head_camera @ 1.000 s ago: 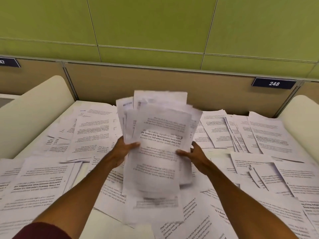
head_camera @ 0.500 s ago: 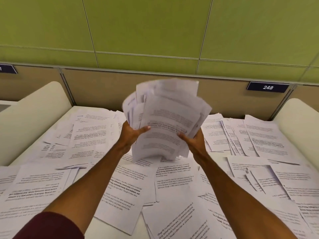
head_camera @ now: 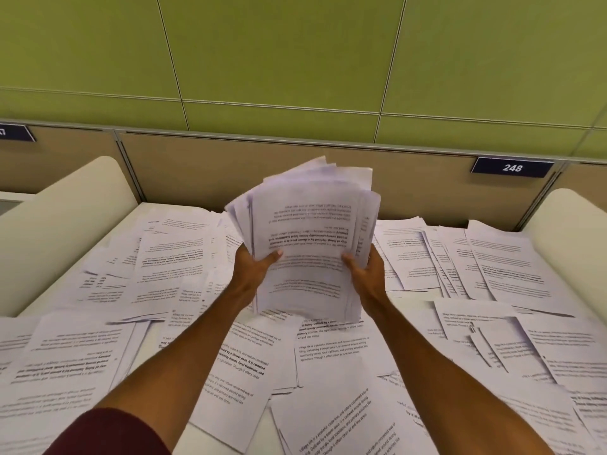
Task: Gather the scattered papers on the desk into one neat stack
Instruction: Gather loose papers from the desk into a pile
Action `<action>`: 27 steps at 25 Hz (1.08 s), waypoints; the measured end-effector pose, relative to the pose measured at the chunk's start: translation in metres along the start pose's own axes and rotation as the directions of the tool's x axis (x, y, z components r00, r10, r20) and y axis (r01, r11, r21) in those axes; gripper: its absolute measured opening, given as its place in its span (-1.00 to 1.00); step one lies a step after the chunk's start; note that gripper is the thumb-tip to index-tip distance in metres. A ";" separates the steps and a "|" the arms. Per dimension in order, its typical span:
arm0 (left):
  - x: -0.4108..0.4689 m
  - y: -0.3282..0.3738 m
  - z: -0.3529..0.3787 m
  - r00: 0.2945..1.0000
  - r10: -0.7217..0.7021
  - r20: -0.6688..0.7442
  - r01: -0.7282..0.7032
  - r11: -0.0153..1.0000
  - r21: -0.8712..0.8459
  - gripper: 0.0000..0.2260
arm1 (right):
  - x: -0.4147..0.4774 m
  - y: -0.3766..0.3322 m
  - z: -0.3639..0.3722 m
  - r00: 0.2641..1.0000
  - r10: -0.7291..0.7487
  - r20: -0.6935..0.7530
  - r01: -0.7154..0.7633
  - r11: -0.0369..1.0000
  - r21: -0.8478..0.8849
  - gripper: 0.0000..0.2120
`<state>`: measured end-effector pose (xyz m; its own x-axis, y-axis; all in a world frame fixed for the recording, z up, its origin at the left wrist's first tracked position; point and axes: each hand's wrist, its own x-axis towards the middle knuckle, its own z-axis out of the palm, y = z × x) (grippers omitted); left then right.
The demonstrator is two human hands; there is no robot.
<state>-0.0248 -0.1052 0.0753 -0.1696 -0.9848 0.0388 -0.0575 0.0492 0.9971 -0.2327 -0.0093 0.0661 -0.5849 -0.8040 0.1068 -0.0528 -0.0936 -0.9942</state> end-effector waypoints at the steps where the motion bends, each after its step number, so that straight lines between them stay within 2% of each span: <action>1: 0.003 0.004 -0.001 0.999 0.019 0.038 -0.021 0.999 0.042 -0.67 | 0.005 -0.003 -0.001 1.000 0.012 0.000 -0.012 1.000 0.017 -0.71; 3: 0.005 0.005 -0.006 0.993 0.086 0.076 -0.098 0.981 0.168 -0.65 | 0.012 -0.003 -0.005 0.996 0.071 0.061 -0.071 0.997 0.012 -0.72; 4: 0.004 0.002 -0.011 0.992 0.117 0.047 -0.124 0.972 0.200 -0.62 | 0.014 0.000 -0.007 0.988 0.115 0.098 -0.113 0.993 -0.033 -0.69; 6: 0.003 -0.010 -0.028 0.998 0.059 -0.037 -0.052 0.984 0.172 -0.59 | 0.010 0.012 -0.016 0.977 0.193 0.090 -0.167 0.957 -0.238 -0.59; 7: 0.002 -0.019 -0.040 0.998 -0.045 -0.047 0.050 0.991 0.122 -0.57 | 0.007 0.020 -0.024 0.975 0.219 0.048 -0.183 0.901 -0.393 -0.54; 9: -0.003 -0.043 -0.068 0.962 -0.273 -0.002 0.272 0.958 0.092 -0.56 | 0.000 0.040 -0.045 0.948 0.318 -0.020 -0.243 0.684 -0.688 -0.43; 11: -0.013 -0.067 -0.092 0.903 -0.430 -0.003 0.424 0.889 0.173 -0.57 | -0.011 0.054 -0.058 0.890 0.454 -0.053 -0.294 0.481 -0.826 -0.31; 13: -0.026 -0.082 -0.098 0.869 -0.492 -0.052 0.490 0.839 0.235 -0.57 | -0.018 0.060 -0.058 0.868 0.495 -0.049 -0.284 0.413 -0.865 -0.28; 15: -0.035 -0.091 -0.094 0.856 -0.487 -0.172 0.516 0.791 0.328 -0.54 | -0.020 0.058 -0.052 0.860 0.510 -0.015 -0.285 0.457 -0.843 -0.32; 17: -0.039 -0.090 -0.088 0.851 -0.433 -0.298 0.525 0.671 0.524 -0.48 | -0.024 0.056 -0.047 0.841 0.541 0.001 -0.352 0.548 -0.759 -0.38; 18: -0.040 -0.088 -0.085 0.850 -0.418 -0.321 0.523 0.592 0.613 -0.44 | -0.027 0.057 -0.045 0.834 0.551 0.017 -0.373 0.587 -0.719 -0.40; 19: -0.041 -0.087 -0.081 0.856 -0.406 -0.319 0.510 0.568 0.646 -0.40 | -0.029 0.059 -0.042 0.837 0.545 0.041 -0.372 0.623 -0.689 -0.42; 20: -0.043 -0.087 -0.074 0.865 -0.405 -0.296 0.495 0.592 0.636 -0.38 | -0.032 0.062 -0.038 0.844 0.532 0.072 -0.361 0.662 -0.657 -0.43; 21: -0.044 -0.088 -0.067 0.876 -0.412 -0.249 0.477 0.666 0.574 -0.38 | -0.036 0.064 -0.034 0.849 0.518 0.107 -0.356 0.710 -0.608 -0.44; 23: -0.049 -0.088 -0.054 0.891 -0.445 -0.094 0.447 0.822 0.352 -0.42 | -0.040 0.063 -0.027 0.849 0.510 0.139 -0.383 0.773 -0.505 -0.45; 25: -0.051 -0.085 -0.047 0.889 -0.454 0.053 0.432 0.872 0.232 -0.44 | -0.038 0.062 -0.026 0.855 0.510 0.095 -0.412 0.778 -0.474 -0.47; 27: -0.050 -0.083 -0.045 0.893 -0.442 0.086 0.414 0.882 0.226 -0.44 | -0.034 0.064 -0.028 0.859 0.509 0.059 -0.430 0.779 -0.457 -0.52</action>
<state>0.0330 -0.0680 -0.0064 -0.2110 -0.8866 -0.4115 -0.3436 -0.3268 0.8804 -0.2388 0.0281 -0.0009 -0.4814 -0.7729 -0.4134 -0.1598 0.5411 -0.8256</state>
